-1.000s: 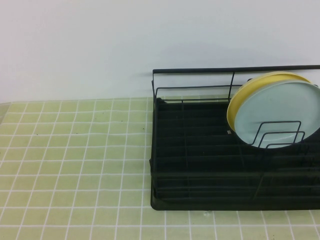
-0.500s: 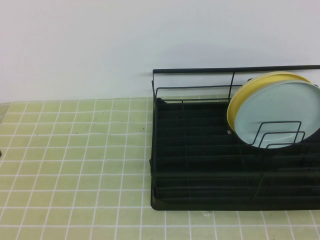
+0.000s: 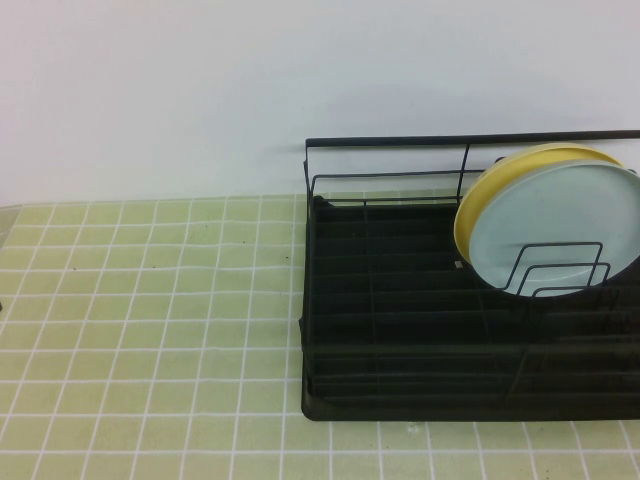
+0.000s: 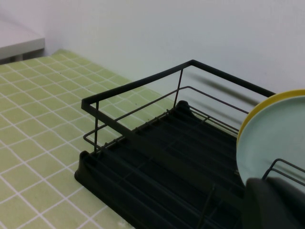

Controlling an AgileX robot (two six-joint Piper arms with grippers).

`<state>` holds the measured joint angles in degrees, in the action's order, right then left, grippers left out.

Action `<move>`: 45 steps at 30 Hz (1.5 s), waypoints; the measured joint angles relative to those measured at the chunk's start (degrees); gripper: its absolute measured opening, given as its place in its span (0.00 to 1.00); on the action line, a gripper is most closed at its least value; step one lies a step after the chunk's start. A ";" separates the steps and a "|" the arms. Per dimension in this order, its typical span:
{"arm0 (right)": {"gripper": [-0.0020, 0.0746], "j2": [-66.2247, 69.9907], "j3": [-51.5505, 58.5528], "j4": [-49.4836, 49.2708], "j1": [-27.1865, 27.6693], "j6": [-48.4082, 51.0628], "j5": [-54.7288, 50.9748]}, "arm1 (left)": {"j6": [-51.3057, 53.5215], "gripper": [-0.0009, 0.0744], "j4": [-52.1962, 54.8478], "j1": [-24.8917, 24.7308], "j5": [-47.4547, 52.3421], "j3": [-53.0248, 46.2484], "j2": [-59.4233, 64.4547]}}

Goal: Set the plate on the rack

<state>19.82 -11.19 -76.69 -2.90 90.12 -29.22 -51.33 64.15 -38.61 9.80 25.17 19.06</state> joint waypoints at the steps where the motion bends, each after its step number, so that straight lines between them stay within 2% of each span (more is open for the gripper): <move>1: 0.02 0.00 0.00 0.00 0.00 0.00 0.00 | 0.00 0.01 0.00 0.00 0.00 0.00 0.00; 13: 0.02 0.00 0.00 0.00 0.00 0.00 0.00 | -0.24 0.01 -0.15 0.00 -2.03 -0.33 0.00; 16: 0.02 0.00 0.00 0.00 0.00 -0.11 0.00 | 1.84 0.01 -7.24 0.00 -2.08 -0.33 -0.37; 20: 0.02 0.00 0.00 0.00 0.00 -0.11 0.00 | 11.29 0.01 -18.82 1.52 -1.42 -0.33 -0.64; 29: 0.02 0.00 0.00 0.00 0.00 0.02 0.00 | 20.29 0.01 -34.52 18.41 -4.67 -0.62 -1.27; 35: 0.02 0.00 0.00 0.00 0.00 -0.12 0.00 | 28.84 0.01 -46.64 29.58 -9.80 -5.66 -5.40; 40: 0.02 0.00 0.00 0.00 0.00 -0.12 0.00 | 31.77 0.01 -55.18 34.38 -5.37 -10.36 -10.90; 45: 0.02 0.00 0.00 0.00 0.00 -0.12 0.00 | 36.47 0.01 -57.66 34.88 1.00 -15.20 -15.22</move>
<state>19.82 -11.19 -76.69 -2.90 90.00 -29.22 -14.86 6.49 -3.73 10.80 9.97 3.84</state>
